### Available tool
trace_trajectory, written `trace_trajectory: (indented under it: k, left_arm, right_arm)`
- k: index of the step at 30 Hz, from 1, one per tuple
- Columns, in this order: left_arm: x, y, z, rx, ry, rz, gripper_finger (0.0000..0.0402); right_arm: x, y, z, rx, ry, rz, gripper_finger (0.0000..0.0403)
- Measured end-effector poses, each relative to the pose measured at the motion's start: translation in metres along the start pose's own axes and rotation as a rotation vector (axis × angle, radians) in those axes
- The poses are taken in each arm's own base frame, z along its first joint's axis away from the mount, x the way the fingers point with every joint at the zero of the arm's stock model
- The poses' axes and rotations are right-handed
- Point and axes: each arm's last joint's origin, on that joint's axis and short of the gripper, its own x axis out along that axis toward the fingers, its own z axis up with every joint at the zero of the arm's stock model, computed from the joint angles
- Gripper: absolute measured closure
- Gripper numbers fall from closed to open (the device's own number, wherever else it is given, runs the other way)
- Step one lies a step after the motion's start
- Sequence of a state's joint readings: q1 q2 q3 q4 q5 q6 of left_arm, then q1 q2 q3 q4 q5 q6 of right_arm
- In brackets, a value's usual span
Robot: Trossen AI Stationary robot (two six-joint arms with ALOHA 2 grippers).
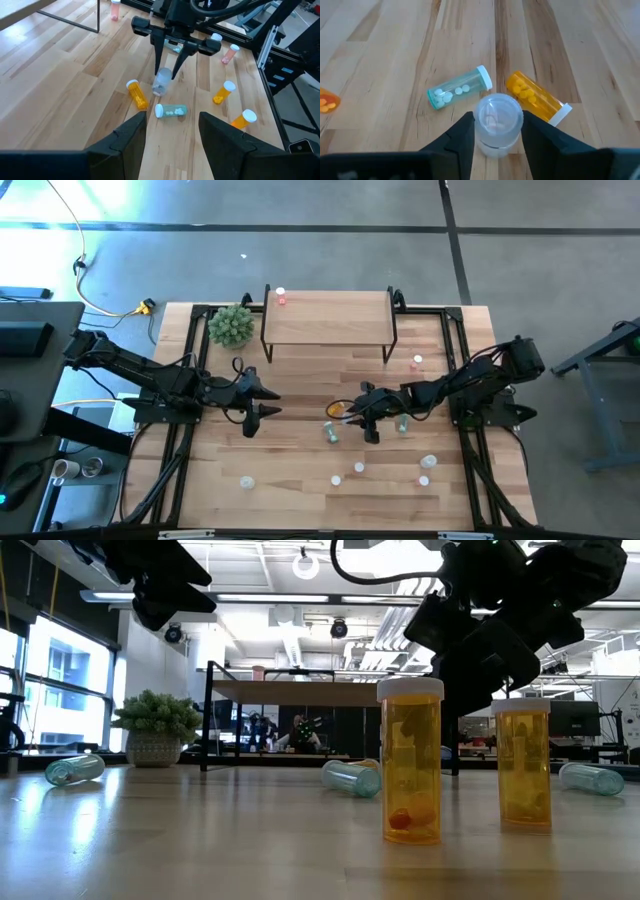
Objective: Pick and place medicine bottles onto shelf by color
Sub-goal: Put the top white pill bottle on the shelf
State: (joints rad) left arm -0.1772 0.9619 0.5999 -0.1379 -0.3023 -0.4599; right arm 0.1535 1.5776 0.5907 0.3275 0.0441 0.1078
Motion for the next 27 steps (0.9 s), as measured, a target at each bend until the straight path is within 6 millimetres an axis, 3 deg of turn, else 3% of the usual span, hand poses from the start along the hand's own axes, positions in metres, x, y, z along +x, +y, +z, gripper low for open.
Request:
trace_trajectory:
  k: [11, 19, 27]
  left_arm:
    - [0.000, 0.000, 0.000, 0.000, 0.001, -0.002, 0.0229]
    - [0.000, 0.000, 0.000, 0.001, 0.004, -0.001, 0.0229]
    - [0.000, 0.000, -0.001, 0.003, 0.010, 0.002, 0.0229]
  right_arm:
    - [-0.015, 0.000, 0.014, 0.005, -0.071, 0.004, 0.0276]
    - [-0.054, -0.017, 0.042, 0.047, -0.247, -0.067, 0.0276]
    - [-0.102, -0.055, 0.070, 0.122, -0.376, -0.238, 0.0276]
